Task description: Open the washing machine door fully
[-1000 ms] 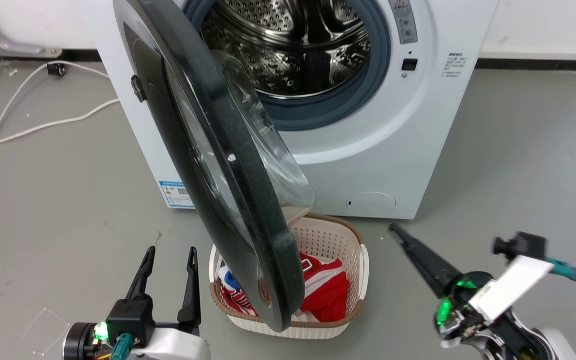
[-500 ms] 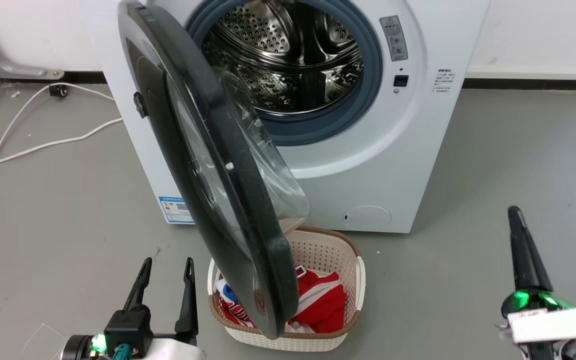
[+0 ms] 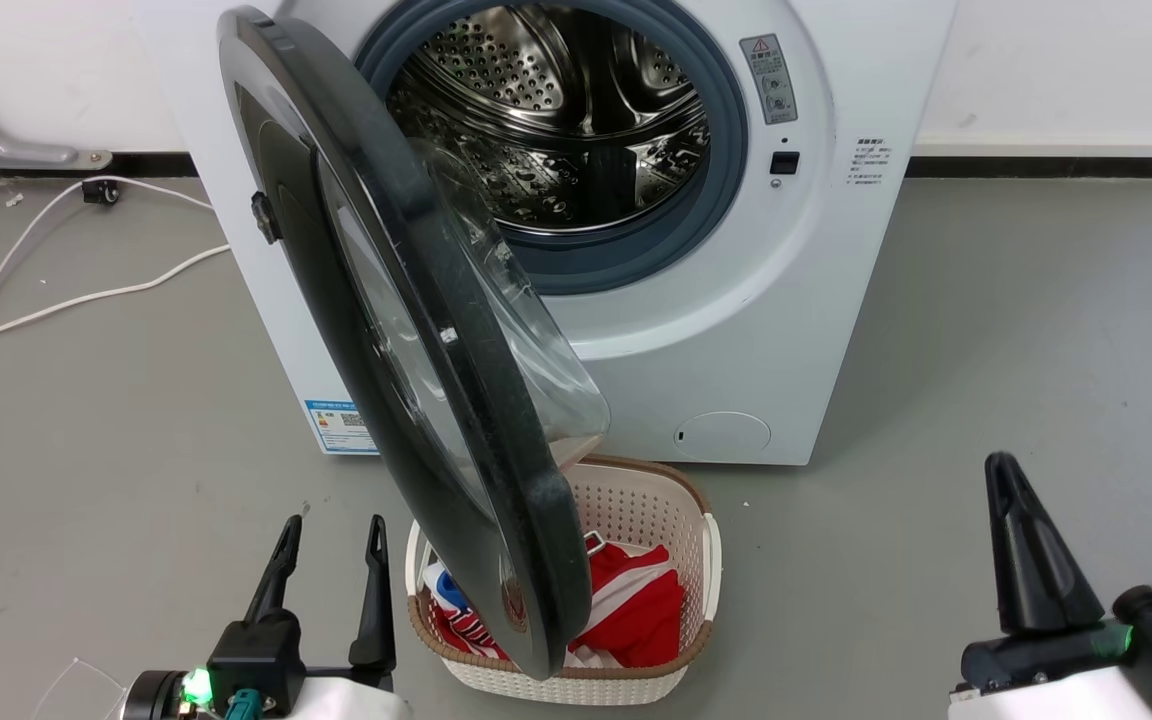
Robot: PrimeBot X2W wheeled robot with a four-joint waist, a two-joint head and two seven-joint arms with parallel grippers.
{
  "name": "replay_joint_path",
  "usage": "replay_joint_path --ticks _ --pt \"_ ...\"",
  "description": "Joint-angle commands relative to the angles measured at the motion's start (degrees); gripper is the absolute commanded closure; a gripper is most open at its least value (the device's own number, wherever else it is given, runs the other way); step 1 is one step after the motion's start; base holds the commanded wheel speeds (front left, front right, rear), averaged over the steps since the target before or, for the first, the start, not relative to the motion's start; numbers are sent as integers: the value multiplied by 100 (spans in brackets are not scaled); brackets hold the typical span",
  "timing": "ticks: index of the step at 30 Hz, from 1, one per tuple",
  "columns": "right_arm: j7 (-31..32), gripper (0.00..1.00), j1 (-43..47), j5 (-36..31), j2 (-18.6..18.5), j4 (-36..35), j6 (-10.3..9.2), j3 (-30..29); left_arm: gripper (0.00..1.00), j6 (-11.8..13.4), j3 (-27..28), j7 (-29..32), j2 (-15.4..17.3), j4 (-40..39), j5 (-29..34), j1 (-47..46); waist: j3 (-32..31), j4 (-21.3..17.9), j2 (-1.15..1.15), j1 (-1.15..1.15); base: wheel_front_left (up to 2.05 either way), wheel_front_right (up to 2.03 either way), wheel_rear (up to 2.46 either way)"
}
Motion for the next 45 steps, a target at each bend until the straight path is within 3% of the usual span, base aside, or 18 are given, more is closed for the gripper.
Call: replay_joint_path --ticks 1,7,11,14,15,33,34,35,36,37,45 --pt "-8 100 43 -65 24 27 -1 -11 0 33 3 -16 -7 -14 1 46 4 1 0 0 0 0 0" --pt "-9 100 288 -406 167 476 -1 -249 0 39 -35 -15 -7 -8 -22 17 23 24 0 0 0 0 0" --pt "-9 100 374 -135 173 662 -1 -380 0 40 -48 -15 -7 -1 -26 24 33 41 0 0 0 0 0" --pt "-9 52 437 42 175 702 -1 -395 0 41 -34 -16 -7 1 -10 38 36 46 0 0 0 0 0" --pt "-9 0 447 87 175 707 -1 -402 0 43 -32 -16 -7 0 -3 43 37 47 0 0 0 0 0" --pt "-9 0 475 302 176 733 -1 -366 0 64 50 -16 -7 21 -4 69 10 73 0 0 0 0 0" --pt "-9 0 471 309 176 736 -1 -366 8 55 54 -16 -7 29 -17 70 9 73 0 0 0 0 0" --pt "-10 0 467 312 175 741 -1 -367 55 54 62 -16 -6 31 -28 65 7 72 0 0 0 0 0" --pt "-10 0 462 312 175 747 -1 -364 85 60 69 -16 -7 29 -42 60 7 72 0 0 0 0 0" --pt "-10 0 459 314 176 755 -1 -361 100 48 68 -16 -7 50 -65 65 6 72 0 0 0 0 0" --pt "-10 0 438 346 176 723 -1 -390 100 66 231 -15 18 -267 15 -248 17 102 0 0 0 0 0"
